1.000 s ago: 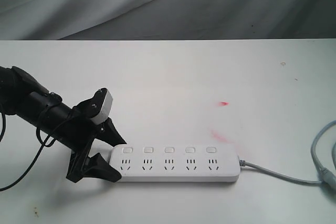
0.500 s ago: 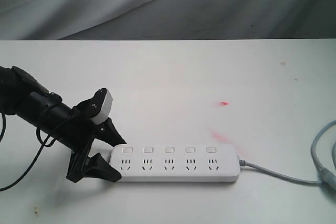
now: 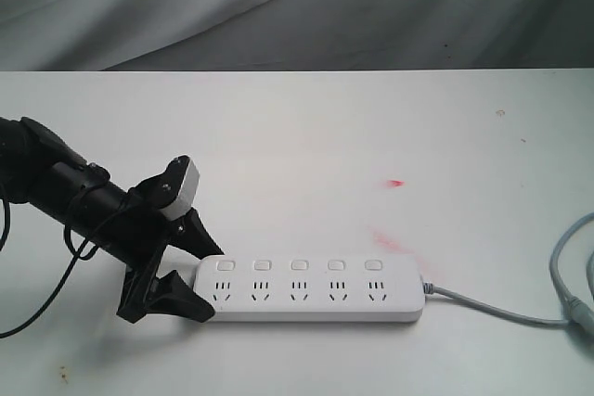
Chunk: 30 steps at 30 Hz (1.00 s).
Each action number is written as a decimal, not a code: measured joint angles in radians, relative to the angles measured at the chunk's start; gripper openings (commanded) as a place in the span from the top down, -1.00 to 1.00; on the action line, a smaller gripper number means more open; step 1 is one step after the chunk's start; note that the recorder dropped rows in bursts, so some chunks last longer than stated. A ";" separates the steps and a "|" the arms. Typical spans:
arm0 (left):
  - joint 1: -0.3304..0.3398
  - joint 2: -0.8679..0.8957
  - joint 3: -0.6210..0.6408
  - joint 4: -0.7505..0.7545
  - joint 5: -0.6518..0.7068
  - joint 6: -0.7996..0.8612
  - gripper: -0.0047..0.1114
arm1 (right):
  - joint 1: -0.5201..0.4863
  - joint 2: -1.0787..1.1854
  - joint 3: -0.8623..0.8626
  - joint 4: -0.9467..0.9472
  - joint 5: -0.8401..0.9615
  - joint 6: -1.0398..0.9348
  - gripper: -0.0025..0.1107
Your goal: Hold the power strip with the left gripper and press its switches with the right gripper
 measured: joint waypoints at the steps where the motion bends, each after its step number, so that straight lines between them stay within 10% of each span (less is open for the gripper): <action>1: 0.000 0.000 0.000 0.000 0.000 0.000 0.06 | 0.000 0.000 0.000 -0.002 0.000 0.000 0.96; 21: 0.000 0.000 0.000 0.000 0.000 0.000 0.06 | -0.009 -0.053 0.046 0.265 -0.114 0.350 0.96; 30: 0.000 0.000 0.000 0.000 0.000 0.000 0.06 | -0.111 -0.059 0.248 0.089 -0.007 0.523 0.96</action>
